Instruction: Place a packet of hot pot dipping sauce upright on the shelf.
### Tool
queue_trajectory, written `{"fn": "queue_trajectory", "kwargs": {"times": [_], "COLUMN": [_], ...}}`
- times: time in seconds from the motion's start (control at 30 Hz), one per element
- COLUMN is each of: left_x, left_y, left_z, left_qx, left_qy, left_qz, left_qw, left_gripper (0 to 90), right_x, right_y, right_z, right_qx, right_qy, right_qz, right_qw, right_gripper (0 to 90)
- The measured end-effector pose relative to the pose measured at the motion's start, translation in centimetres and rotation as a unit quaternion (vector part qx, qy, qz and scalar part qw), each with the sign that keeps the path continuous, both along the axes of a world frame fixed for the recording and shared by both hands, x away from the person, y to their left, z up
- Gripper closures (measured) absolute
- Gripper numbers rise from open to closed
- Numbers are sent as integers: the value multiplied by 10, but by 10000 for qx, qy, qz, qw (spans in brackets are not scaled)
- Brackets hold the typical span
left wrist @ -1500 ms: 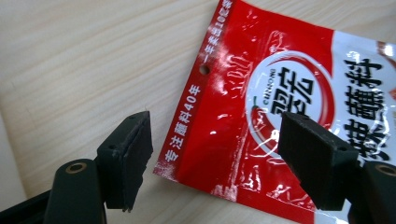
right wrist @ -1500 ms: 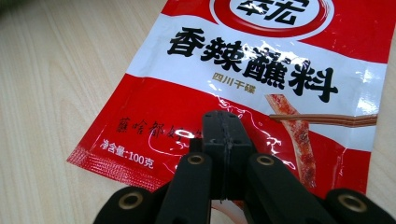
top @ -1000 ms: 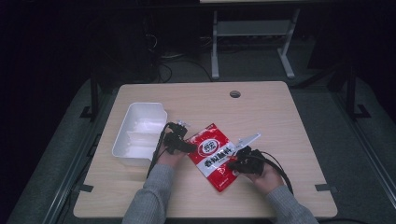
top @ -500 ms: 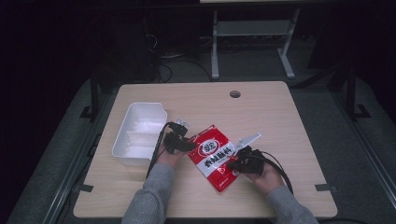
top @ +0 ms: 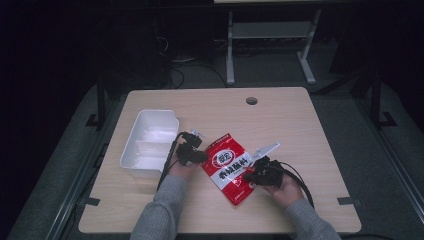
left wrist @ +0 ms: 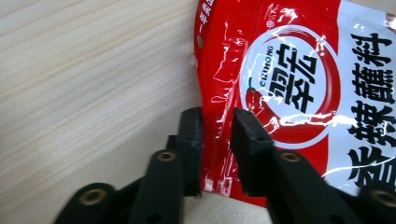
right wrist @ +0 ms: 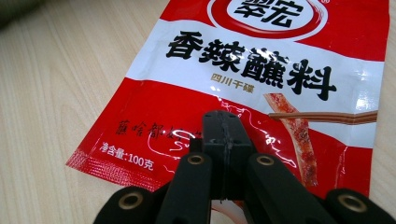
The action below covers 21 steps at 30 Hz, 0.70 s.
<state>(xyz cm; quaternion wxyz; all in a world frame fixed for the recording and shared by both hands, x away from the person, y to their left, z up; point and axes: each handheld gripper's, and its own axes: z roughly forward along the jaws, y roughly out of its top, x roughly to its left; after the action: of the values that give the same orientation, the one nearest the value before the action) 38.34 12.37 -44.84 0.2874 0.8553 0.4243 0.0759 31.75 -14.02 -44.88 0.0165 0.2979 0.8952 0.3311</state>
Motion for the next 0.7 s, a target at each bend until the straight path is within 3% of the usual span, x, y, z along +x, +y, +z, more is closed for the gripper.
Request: {"fn": "queue_trajectory", "kwargs": {"times": [0.07, 0.2, 0.7], "left_x": [-2, -5, -28], "left_y": [-1, 0, -4], "left_z": [2, 7, 37], "left_qx": [108, 124, 13], "left_qy": [-90, -202, -713], "left_qz": [-10, -27, -435], "left_qw": [9999, 9997, 9965], "left_gripper": [828, 889, 898], "right_x": [0, 1, 1], "right_y": [0, -1, -2], "right_z": [0, 0, -1], "right_qx": [11, 32, 117], "right_qy": [5, 16, 59], "right_qz": [1, -1, -26], "right_qw": [10000, 10000, 9999], "right_gripper": [895, 895, 892]}}
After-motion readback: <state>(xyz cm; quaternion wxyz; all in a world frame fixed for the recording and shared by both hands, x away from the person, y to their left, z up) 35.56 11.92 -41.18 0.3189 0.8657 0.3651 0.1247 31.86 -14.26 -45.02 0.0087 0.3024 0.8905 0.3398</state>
